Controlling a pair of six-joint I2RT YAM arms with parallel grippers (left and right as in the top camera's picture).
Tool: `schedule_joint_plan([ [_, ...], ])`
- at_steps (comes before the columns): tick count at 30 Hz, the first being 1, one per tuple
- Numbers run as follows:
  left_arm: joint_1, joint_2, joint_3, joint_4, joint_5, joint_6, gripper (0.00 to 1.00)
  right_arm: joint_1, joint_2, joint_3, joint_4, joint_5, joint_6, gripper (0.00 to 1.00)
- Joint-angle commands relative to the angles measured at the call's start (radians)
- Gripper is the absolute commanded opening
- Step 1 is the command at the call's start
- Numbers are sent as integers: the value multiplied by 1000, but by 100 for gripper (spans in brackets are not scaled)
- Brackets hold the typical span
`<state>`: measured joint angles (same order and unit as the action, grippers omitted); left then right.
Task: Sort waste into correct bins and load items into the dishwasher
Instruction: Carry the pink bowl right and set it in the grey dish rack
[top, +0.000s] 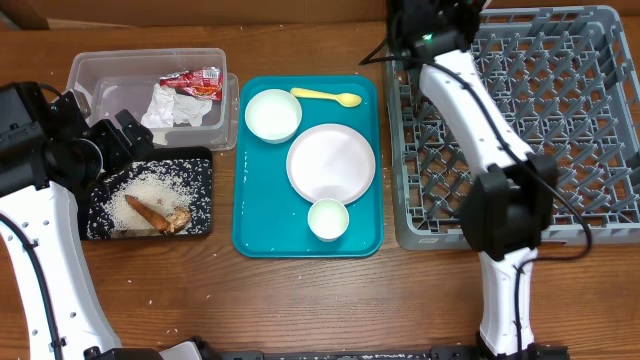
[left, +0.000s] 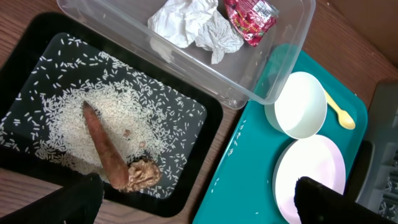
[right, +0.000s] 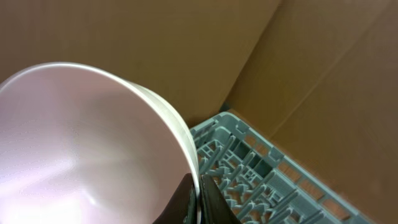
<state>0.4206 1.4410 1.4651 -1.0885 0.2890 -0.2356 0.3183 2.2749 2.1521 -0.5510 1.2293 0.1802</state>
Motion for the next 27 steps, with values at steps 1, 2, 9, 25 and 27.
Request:
schedule_joint_plan([
  [1, -3, -8, 11, 0, 11, 12, 100, 1, 76, 7, 13, 76, -159, 4],
  [2, -3, -8, 11, 0, 11, 12, 100, 3, 96, 7, -7, 90, -159, 4],
  [9, -3, -8, 11, 0, 11, 12, 100, 24, 152, 6, -82, 113, -143, 4],
  [25, -3, -8, 11, 0, 11, 12, 100, 126, 157, 6, -252, 23, -95, 42],
  [27, -3, -8, 11, 0, 11, 12, 100, 134, 156, 6, -252, 23, -95, 49],
])
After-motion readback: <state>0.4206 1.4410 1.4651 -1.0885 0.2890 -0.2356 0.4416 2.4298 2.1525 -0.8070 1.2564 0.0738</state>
